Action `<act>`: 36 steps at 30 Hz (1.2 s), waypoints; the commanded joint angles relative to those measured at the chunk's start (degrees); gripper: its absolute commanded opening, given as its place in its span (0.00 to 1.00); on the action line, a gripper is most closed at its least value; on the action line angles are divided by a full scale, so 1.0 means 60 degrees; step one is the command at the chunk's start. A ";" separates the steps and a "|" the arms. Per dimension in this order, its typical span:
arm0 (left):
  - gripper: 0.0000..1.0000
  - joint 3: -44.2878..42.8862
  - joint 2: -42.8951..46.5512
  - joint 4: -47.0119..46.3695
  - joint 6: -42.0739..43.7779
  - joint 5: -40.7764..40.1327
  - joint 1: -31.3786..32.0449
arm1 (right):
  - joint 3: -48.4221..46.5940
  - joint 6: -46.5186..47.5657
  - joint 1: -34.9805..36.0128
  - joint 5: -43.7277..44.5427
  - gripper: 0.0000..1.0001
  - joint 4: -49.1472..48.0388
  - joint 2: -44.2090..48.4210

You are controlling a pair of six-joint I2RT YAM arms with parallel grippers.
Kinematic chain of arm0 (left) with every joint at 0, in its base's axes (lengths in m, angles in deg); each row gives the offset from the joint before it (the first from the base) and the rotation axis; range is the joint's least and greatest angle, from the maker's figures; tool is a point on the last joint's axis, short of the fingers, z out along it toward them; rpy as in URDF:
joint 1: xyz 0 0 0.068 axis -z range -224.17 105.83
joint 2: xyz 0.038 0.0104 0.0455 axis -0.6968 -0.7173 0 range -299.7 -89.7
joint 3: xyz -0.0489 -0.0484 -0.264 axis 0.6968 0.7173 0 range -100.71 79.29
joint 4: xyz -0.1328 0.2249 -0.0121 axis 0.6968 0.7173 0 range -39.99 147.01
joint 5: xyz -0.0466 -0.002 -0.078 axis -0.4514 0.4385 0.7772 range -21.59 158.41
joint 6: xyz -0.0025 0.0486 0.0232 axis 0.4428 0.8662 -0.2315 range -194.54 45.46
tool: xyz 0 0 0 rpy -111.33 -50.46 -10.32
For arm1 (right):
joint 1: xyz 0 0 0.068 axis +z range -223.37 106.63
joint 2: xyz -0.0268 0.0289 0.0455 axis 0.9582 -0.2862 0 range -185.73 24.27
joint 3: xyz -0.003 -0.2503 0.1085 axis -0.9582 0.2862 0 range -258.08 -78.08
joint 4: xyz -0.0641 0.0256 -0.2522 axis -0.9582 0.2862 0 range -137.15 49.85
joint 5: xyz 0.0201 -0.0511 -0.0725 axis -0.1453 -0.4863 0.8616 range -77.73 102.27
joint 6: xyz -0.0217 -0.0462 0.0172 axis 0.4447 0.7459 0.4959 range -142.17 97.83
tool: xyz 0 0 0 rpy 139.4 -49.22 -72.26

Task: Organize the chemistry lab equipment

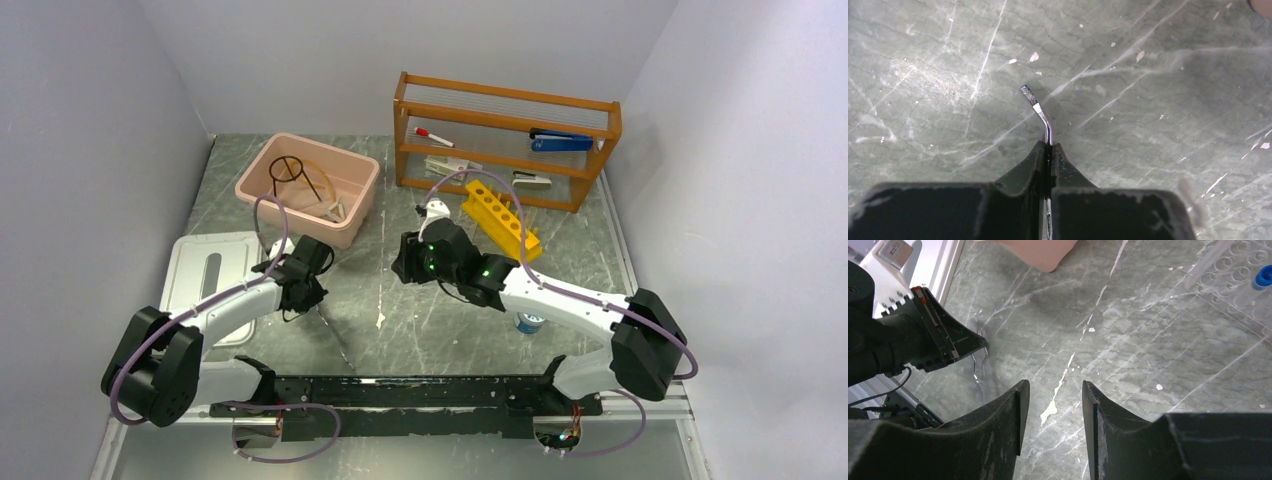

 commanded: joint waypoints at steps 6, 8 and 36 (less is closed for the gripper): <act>0.05 -0.0227 0.0356 -0.0586 0.0618 0.0656 -0.0059 | -0.0947 0.1259 0.0833 -0.2020 0.56 0.0368 -0.1467; 0.05 -0.0432 0.0405 -0.0257 0.0436 0.0514 -0.0063 | -0.1147 0.1358 0.1348 -0.1794 0.58 0.0408 -0.1692; 0.05 -0.2162 0.1062 0.2075 -0.0152 0.0495 -0.0260 | -0.0663 0.1948 0.3817 0.1564 0.07 -0.1730 -0.2527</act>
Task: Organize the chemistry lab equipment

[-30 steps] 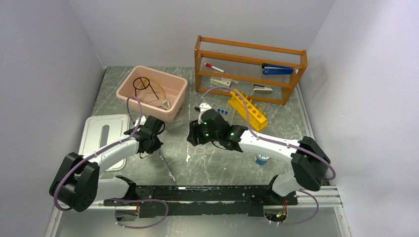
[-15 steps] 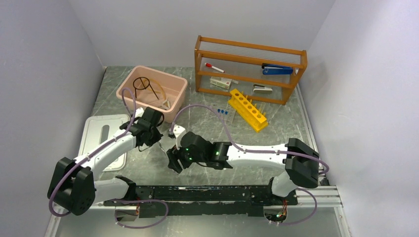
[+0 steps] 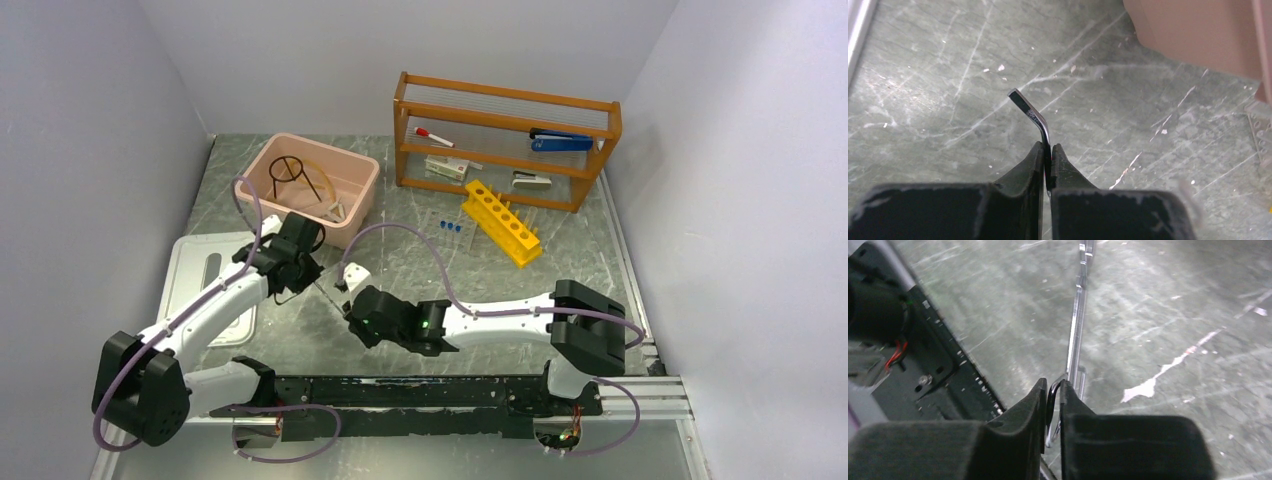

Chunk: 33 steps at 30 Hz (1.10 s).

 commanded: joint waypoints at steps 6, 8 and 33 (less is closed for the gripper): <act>0.05 -0.0586 0.0412 0.0536 0.0195 0.0146 -0.0126 | 0.0027 0.0626 -0.0038 0.1311 0.00 -0.0565 0.0388; 0.06 -0.0626 0.0510 0.0406 0.0399 0.0318 -0.0133 | 0.0084 0.0737 -0.0052 0.1107 0.00 -0.0654 0.0536; 0.49 0.1146 0.1523 -0.1731 0.1592 0.3109 -0.0148 | -0.0374 -0.0418 -0.1002 -0.0523 0.00 -0.1037 0.0373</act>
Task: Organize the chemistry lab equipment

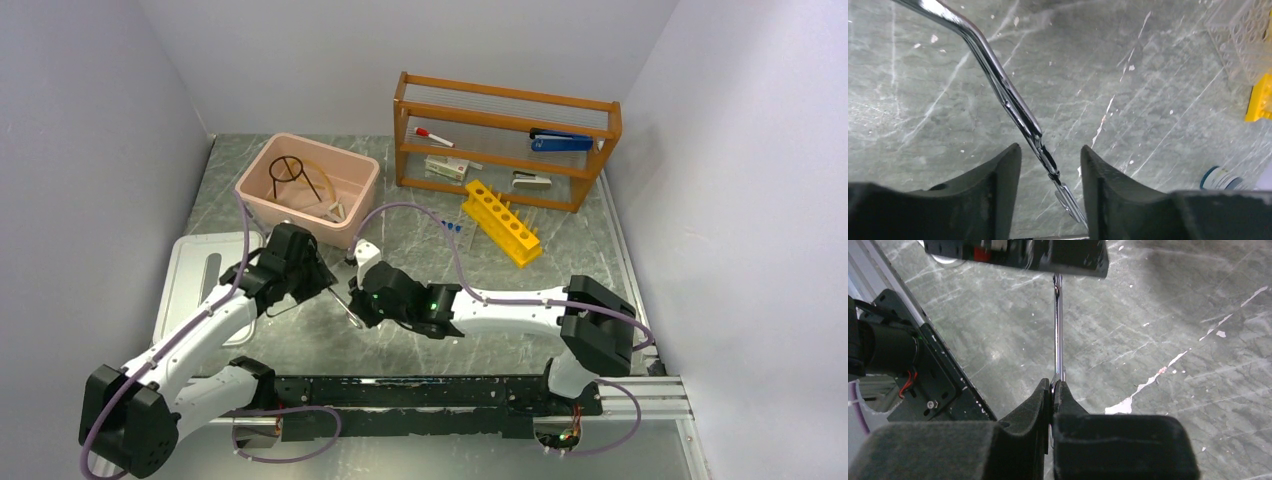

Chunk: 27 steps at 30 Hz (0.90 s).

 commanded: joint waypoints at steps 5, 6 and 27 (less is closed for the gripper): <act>0.24 0.0268 0.0069 -0.1193 0.0241 0.1099 0.0020 | -0.0305 -0.0385 -0.0274 -0.0574 0.00 -0.0866 0.0071; 0.17 0.0257 0.0123 -0.1211 0.0214 0.1111 0.0020 | -0.0312 -0.0389 -0.0295 -0.0622 0.00 -0.0879 0.0087; 0.05 -0.4024 0.0061 0.1390 -0.0128 -0.1761 -0.0066 | 0.0314 -0.0569 -0.0514 0.0440 0.61 -0.0666 0.4204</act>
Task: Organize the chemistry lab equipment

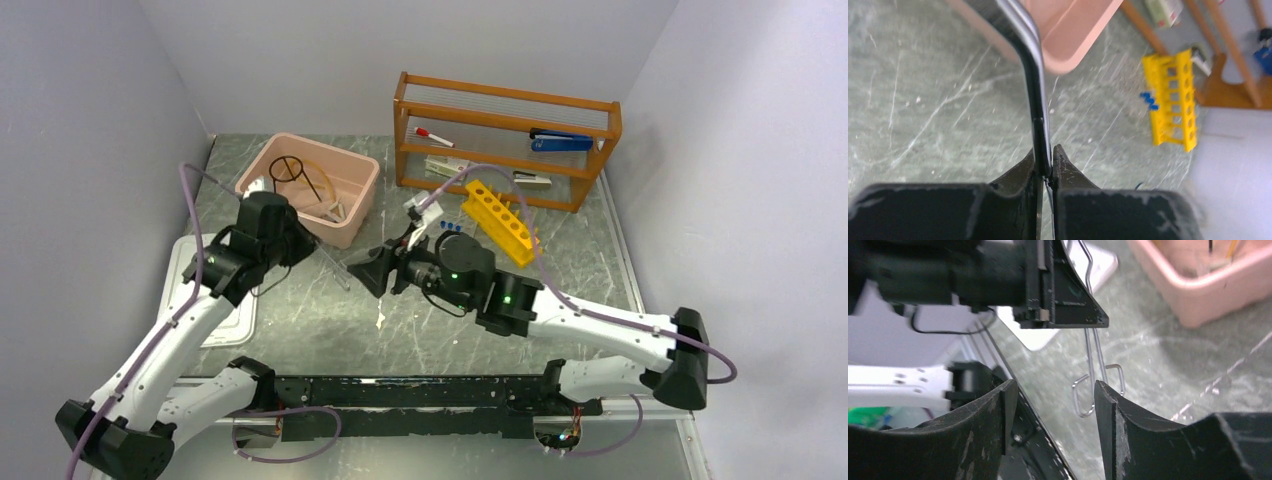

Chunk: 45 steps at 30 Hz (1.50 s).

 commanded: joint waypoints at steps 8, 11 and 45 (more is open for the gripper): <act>0.05 -0.4388 -0.3075 0.0547 -0.1163 -0.2534 -0.0982 | 0.0912 0.0148 -0.0088 0.1104 0.61 0.0103 0.0952; 0.05 -0.4743 -0.3835 0.0864 -0.2293 -0.2333 -0.1564 | 0.0990 0.0179 -0.0080 0.1229 0.61 0.0237 0.0997; 0.05 -0.6844 -0.9206 0.2863 -0.4881 0.0874 -0.3143 | 0.1078 0.0420 -0.0092 0.1871 0.60 0.0681 0.0837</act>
